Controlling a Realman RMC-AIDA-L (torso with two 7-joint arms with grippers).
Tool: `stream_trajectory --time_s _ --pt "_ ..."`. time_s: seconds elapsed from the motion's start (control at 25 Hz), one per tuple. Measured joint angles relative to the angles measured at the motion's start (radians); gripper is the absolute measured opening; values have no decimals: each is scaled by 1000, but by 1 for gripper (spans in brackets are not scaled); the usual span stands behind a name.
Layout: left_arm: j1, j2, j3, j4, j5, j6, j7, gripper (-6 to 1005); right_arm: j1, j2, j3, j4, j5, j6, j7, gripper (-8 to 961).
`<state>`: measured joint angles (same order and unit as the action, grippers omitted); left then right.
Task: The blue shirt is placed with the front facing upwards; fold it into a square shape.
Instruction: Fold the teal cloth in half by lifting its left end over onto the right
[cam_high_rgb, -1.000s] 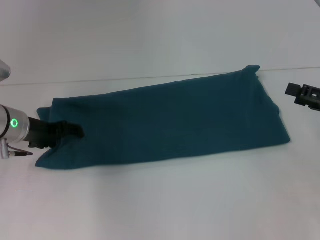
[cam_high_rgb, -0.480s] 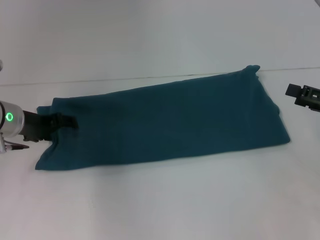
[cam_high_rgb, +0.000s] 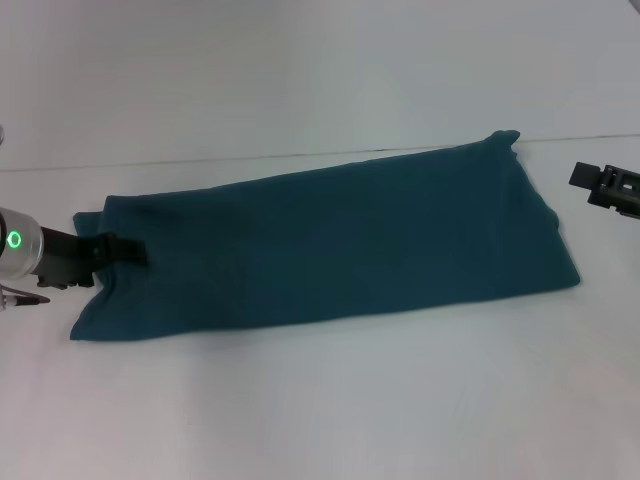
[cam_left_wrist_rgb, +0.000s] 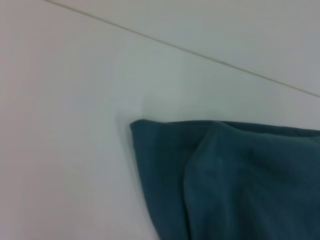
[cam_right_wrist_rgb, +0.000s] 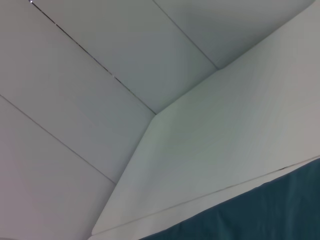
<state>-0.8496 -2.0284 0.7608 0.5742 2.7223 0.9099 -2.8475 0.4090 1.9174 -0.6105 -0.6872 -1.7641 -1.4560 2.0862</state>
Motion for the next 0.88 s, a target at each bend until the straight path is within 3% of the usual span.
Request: stream_trajectory --time_s 0.88 --pt "-82 22 -10 -70 -8 72 4 860 -9 -2 0 0 0 -3 -7 915"
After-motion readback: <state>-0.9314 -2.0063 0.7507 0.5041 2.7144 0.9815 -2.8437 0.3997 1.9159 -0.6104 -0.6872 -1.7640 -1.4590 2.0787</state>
